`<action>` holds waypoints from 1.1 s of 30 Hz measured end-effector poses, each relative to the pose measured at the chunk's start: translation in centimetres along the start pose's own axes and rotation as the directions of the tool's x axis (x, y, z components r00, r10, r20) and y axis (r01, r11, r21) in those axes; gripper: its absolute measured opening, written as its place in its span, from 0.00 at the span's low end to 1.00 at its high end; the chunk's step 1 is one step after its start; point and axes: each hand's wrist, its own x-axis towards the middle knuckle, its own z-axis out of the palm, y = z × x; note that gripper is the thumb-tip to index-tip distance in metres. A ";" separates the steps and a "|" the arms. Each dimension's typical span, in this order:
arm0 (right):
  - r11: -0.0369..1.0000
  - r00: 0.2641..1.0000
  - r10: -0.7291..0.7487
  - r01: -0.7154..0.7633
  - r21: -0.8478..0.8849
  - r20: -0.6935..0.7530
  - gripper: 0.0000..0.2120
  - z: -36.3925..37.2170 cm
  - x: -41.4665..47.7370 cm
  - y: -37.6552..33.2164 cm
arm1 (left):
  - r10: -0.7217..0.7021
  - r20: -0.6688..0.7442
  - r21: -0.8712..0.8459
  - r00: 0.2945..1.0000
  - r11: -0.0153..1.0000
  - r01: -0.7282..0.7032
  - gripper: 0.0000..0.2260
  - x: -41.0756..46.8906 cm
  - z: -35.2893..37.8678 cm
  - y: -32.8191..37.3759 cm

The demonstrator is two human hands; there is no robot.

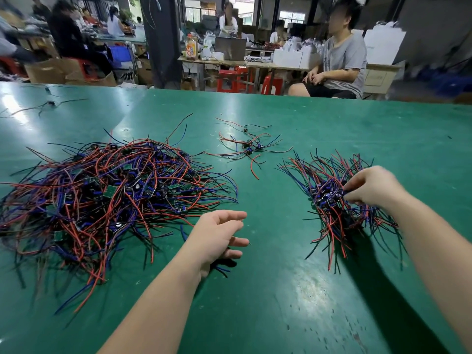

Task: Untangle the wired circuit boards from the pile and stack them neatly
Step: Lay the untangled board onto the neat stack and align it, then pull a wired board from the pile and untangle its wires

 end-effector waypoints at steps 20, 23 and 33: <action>0.831 0.918 -0.055 0.260 -0.492 0.392 0.26 -0.1 -0.9 -0.7 | -0.062 0.057 0.054 0.996 0.997 0.059 0.08 0.1 -0.1 0.1; 0.767 0.858 0.035 0.305 -0.564 0.513 0.39 -1.1 -1.7 -1.5 | -0.011 0.018 0.117 1.000 0.993 0.009 0.10 0.2 0.0 0.0; 0.700 0.934 -0.243 0.355 -0.620 0.260 0.32 1.6 -6.5 -5.7 | 0.540 -0.421 0.882 0.728 0.432 0.189 0.21 1.4 -4.8 -0.3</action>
